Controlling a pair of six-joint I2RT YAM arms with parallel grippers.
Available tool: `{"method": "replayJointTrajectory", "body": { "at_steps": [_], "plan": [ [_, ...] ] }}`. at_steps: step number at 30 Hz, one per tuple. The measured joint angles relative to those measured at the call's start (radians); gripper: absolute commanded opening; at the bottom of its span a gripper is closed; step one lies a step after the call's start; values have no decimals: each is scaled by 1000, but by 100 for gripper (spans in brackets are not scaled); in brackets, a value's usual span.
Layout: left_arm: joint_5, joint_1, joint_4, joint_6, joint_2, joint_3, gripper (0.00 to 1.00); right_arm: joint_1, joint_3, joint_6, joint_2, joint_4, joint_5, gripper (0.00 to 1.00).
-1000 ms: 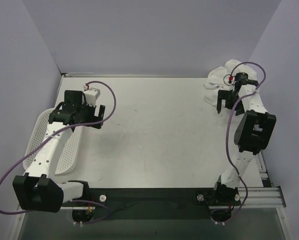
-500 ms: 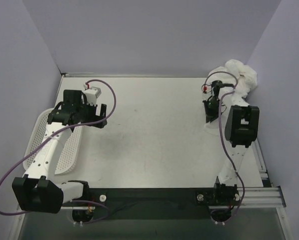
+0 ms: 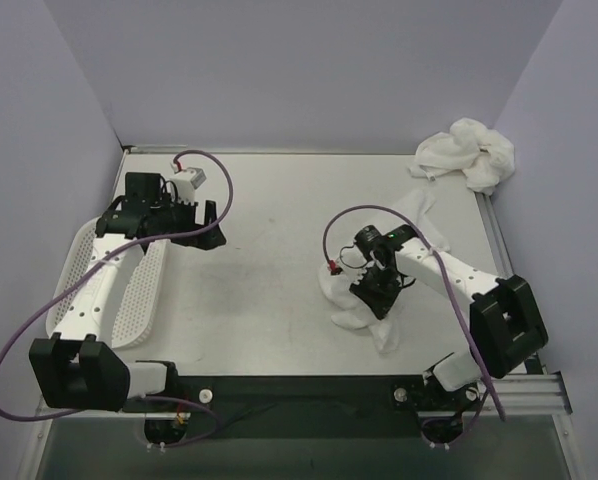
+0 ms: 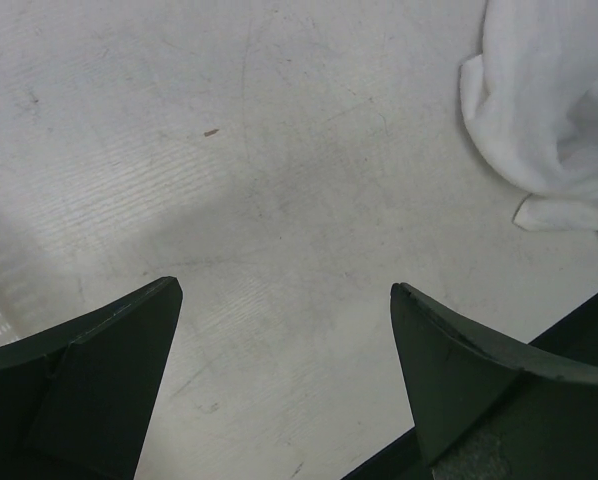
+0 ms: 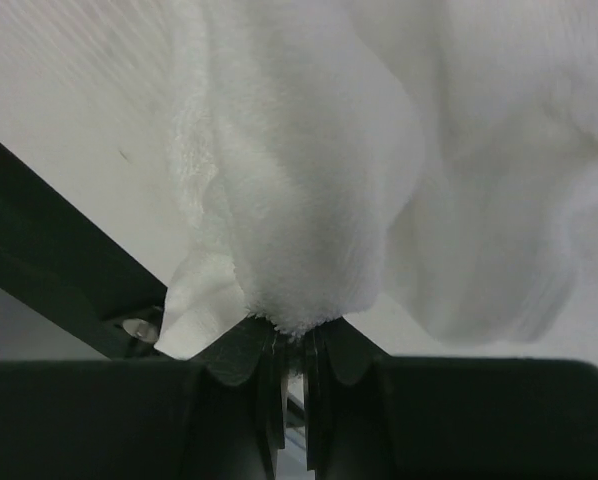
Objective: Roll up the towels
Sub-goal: Move the towel to the center of the board
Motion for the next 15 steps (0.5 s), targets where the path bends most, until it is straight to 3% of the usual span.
{"method": "replayJointTrajectory", "body": {
  "at_steps": [1,3,6,11,15],
  "plan": [
    [15,0,7,2,13,2,97,-24,-39,-23,-34,-14,14,13],
    [43,-2,17,5,48,6,97,-77,-116,-69,-114,-42,42,14],
    [71,-39,35,4,131,27,97,-150,-161,-124,-223,-102,53,0],
    [63,-217,95,0,316,118,95,-317,-163,-196,-398,-150,64,0],
    [39,-383,149,-18,517,276,90,-507,-163,-257,-474,-174,70,0]
  ]
}}
